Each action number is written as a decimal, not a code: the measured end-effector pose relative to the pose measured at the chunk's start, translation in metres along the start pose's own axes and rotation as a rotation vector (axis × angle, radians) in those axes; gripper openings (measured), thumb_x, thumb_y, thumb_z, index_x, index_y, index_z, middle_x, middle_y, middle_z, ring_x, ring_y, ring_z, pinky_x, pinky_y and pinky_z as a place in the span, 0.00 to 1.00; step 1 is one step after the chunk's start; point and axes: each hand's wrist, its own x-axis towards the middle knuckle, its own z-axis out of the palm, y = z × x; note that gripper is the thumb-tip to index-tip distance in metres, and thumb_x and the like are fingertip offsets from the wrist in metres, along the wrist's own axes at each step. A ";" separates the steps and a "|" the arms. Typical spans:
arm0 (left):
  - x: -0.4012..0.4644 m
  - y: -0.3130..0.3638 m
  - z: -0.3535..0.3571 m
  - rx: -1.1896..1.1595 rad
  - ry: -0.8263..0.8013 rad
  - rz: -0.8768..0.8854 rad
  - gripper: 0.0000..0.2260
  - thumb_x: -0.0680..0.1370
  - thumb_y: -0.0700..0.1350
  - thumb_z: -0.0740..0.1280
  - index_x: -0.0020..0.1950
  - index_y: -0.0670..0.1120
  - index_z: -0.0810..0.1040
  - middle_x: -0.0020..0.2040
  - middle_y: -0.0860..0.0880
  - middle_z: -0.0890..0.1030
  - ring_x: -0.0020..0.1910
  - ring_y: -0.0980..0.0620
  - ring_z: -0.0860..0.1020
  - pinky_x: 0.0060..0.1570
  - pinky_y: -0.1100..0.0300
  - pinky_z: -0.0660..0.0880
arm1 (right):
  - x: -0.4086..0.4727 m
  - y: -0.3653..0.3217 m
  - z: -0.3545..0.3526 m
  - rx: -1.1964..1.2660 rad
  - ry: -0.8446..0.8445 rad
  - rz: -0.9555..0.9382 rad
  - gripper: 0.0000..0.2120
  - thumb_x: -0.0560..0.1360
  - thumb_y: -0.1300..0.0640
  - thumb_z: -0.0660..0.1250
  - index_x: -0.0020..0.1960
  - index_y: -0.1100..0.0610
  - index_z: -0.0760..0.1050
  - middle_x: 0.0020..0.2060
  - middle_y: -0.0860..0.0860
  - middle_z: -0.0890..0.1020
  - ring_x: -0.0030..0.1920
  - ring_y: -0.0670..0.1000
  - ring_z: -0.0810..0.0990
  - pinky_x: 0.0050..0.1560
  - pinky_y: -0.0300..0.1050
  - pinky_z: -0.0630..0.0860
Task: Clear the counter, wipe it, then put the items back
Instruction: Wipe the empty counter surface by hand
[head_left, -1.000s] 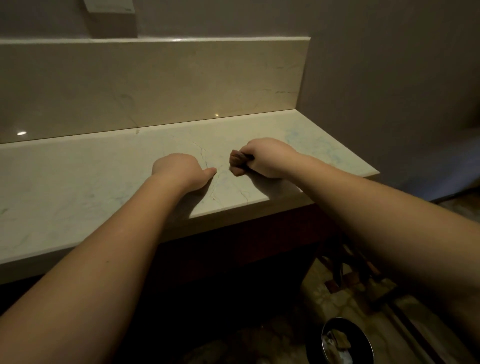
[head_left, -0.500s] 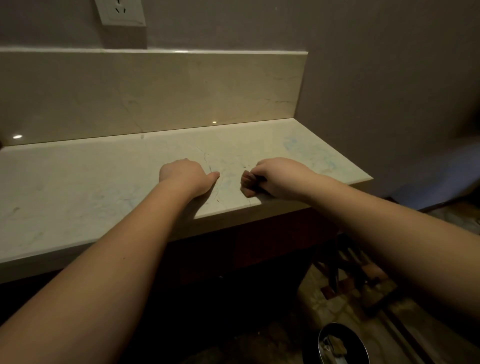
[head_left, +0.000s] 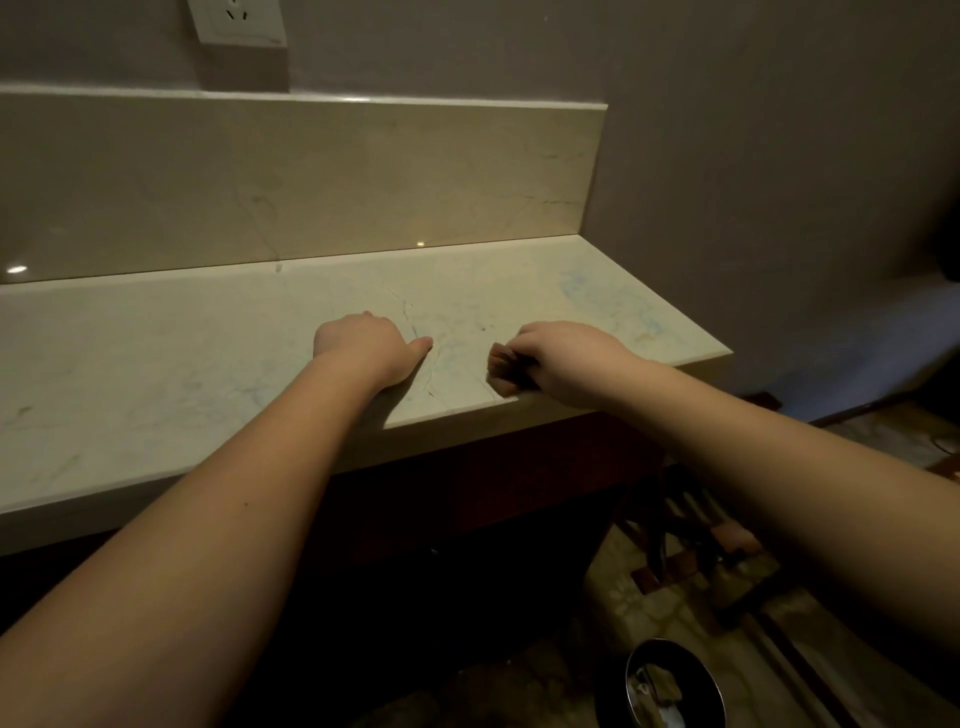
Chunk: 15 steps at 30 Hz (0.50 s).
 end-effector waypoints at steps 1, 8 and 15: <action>0.000 0.001 0.000 0.006 -0.002 -0.002 0.32 0.80 0.67 0.47 0.67 0.46 0.75 0.65 0.45 0.76 0.62 0.43 0.75 0.46 0.54 0.67 | 0.007 -0.006 0.001 -0.004 0.013 0.005 0.09 0.76 0.55 0.65 0.55 0.53 0.78 0.51 0.51 0.78 0.52 0.56 0.77 0.44 0.44 0.68; 0.001 0.001 -0.001 -0.006 0.012 -0.012 0.32 0.79 0.68 0.48 0.64 0.46 0.77 0.61 0.45 0.78 0.60 0.43 0.76 0.45 0.54 0.67 | 0.007 -0.010 0.005 -0.005 0.036 -0.044 0.10 0.77 0.55 0.64 0.57 0.54 0.78 0.53 0.52 0.78 0.53 0.55 0.76 0.47 0.46 0.72; 0.002 -0.001 -0.003 -0.029 -0.006 -0.013 0.32 0.79 0.68 0.48 0.64 0.46 0.77 0.63 0.45 0.78 0.62 0.43 0.75 0.47 0.53 0.66 | -0.016 0.010 0.004 0.003 0.027 -0.014 0.10 0.79 0.56 0.60 0.57 0.51 0.77 0.53 0.50 0.77 0.52 0.54 0.75 0.48 0.47 0.72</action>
